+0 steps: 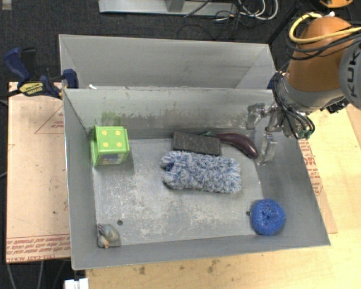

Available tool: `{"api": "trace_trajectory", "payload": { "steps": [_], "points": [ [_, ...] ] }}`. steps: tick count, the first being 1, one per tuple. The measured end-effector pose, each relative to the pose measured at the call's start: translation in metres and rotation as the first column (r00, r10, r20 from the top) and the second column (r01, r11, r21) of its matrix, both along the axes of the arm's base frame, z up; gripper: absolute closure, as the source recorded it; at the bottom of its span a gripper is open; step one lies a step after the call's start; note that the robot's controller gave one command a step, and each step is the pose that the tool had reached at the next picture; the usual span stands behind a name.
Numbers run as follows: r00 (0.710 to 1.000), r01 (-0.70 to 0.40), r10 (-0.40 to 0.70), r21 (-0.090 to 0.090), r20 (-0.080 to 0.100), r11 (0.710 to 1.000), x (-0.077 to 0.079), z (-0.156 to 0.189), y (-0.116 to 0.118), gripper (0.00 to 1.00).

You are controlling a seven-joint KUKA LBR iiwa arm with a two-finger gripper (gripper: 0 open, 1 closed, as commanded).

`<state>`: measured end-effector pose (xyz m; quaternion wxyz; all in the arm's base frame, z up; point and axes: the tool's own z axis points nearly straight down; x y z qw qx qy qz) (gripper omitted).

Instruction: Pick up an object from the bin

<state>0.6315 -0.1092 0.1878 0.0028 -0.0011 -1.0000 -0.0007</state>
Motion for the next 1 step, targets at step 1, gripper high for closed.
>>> {"api": "trace_trajectory", "payload": {
  "steps": [1],
  "points": [
    [1.000,-0.002,0.002,-0.001,0.007,1.000,0.0014,0.0052,0.0003,0.00]
  ]
}}
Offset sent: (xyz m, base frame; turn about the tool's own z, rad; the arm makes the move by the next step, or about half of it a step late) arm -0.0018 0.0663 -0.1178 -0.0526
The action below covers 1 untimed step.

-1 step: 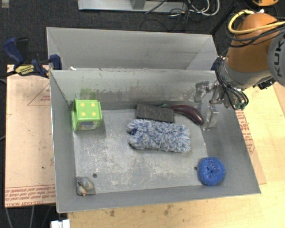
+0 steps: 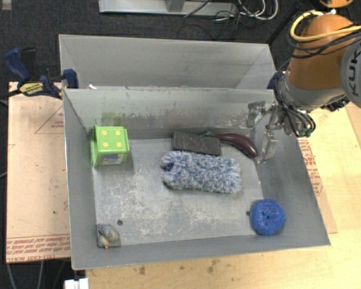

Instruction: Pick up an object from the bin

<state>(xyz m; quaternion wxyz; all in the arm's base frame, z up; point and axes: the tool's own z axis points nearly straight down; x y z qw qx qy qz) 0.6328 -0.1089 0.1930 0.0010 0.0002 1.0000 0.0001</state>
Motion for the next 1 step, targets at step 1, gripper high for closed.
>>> {"api": "trace_trajectory", "payload": {
  "steps": [1],
  "points": [
    [1.000,-0.017,0.017,-0.002,0.008,1.000,0.0009,-0.0411,0.0222,0.00]
  ]
}}
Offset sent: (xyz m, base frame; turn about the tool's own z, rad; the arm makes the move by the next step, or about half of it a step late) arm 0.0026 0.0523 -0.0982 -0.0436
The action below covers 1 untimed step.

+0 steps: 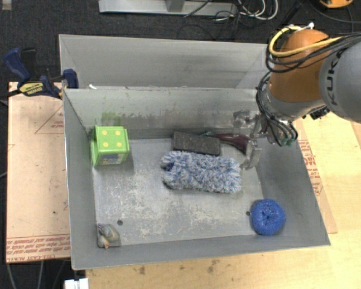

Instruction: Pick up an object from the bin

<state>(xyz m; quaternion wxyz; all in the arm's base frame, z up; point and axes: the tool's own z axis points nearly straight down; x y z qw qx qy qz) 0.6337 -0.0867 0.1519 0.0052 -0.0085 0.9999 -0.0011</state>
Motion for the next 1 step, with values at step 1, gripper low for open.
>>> {"api": "trace_trajectory", "payload": {
  "steps": [1],
  "points": [
    [1.000,-0.028,0.028,0.003,-0.011,1.000,0.0020,-0.0574,0.0309,1.00]
  ]
}}
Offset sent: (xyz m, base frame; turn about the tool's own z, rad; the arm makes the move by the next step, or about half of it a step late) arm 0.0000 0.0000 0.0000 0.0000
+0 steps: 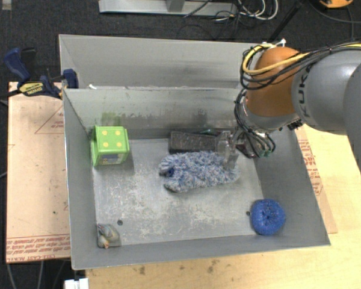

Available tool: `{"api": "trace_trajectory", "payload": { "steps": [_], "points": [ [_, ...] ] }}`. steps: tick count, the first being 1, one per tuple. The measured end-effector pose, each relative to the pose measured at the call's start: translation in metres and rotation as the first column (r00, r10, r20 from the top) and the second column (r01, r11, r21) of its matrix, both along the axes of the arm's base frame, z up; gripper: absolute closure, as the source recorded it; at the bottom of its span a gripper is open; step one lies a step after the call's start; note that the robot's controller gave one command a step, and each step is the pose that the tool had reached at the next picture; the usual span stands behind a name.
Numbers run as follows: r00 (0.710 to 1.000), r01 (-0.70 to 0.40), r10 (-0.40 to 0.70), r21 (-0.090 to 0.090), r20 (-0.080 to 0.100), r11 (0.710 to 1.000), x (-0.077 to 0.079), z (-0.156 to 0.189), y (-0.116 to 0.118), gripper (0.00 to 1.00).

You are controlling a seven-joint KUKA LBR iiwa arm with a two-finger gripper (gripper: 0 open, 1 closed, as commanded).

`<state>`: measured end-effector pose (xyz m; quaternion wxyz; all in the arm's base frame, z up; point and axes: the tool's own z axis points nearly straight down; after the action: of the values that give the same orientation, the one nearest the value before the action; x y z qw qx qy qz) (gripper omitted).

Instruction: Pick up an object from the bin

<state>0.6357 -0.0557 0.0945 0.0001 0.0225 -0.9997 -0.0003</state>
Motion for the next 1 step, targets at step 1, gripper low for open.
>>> {"api": "trace_trajectory", "payload": {
  "steps": [1],
  "points": [
    [1.000,0.000,0.000,0.000,0.000,1.000,0.0000,0.0000,0.0000,1.00]
  ]
}}
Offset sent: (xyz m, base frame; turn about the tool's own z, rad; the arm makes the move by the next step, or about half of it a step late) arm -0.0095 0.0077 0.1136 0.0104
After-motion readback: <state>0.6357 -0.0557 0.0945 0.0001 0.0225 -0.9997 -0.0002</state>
